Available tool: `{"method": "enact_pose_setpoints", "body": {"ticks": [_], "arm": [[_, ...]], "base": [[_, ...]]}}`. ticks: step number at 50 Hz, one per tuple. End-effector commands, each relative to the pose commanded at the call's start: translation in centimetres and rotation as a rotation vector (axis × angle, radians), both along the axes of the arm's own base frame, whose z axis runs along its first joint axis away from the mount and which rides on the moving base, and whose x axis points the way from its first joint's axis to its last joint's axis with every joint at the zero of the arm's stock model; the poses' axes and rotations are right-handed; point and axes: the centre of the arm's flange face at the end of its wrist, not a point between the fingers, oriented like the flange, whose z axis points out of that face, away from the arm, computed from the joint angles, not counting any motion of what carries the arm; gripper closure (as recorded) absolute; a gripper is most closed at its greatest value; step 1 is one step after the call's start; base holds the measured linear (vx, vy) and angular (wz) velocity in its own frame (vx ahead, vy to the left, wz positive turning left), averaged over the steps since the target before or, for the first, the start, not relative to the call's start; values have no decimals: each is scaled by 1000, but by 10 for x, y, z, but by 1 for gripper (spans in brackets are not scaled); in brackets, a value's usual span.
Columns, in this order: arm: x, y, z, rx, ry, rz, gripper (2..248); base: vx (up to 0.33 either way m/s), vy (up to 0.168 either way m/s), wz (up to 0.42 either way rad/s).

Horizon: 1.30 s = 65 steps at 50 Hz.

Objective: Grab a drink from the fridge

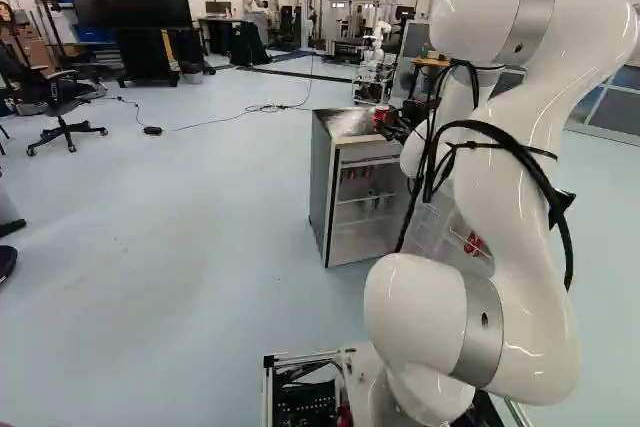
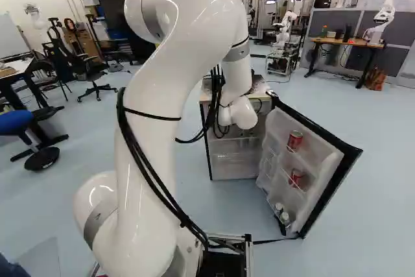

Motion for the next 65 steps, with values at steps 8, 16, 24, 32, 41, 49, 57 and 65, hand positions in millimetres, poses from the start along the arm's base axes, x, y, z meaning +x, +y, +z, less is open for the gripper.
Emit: {"method": "enact_pose_setpoints", "body": {"ticks": [8,16,24,32,41,49,57,65], "arm": [[13,0,-2,-5,-9,9,159],[26,1,-4,-10,-19,21,159],[37,3,-8,-12,-24,33,159],[46,4,-18,-10,-19,40,159],[48,4,-22,-9,-17,42,159],[48,4,-22,-9,-16,42,159],[48,4,-22,-9,-16,42,123],[48,4,-22,-9,-16,42,89]], "base": [[0,0,0],[0,0,0],[0,0,0],[0,0,0],[0,0,0],[0,0,0],[0,0,0],[0,0,0]]}}
